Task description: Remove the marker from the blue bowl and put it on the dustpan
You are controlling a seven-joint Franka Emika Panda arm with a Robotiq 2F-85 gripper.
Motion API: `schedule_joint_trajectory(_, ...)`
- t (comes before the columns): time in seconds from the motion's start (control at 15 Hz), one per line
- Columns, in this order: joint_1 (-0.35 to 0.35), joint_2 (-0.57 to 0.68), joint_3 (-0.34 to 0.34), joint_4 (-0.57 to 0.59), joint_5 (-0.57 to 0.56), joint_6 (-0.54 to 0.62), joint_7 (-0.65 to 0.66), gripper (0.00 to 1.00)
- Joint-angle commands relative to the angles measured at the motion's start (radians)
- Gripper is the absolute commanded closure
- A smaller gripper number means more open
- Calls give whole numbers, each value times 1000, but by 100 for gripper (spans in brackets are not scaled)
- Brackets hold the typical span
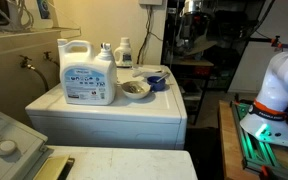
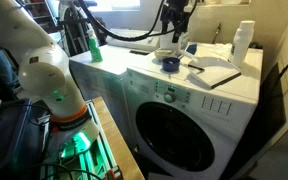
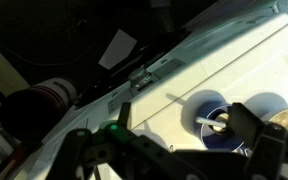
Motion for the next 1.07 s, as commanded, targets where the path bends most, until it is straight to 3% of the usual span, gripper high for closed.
schedule_joint_trajectory(0.0,-19,2,15,3,5,-3,-5,0)
schedule_joint_trajectory(0.87,-19,2,13,3,5,-3,-5,0)
schedule_joint_trajectory(1.0,6,33,21,13,55,1,-25,0)
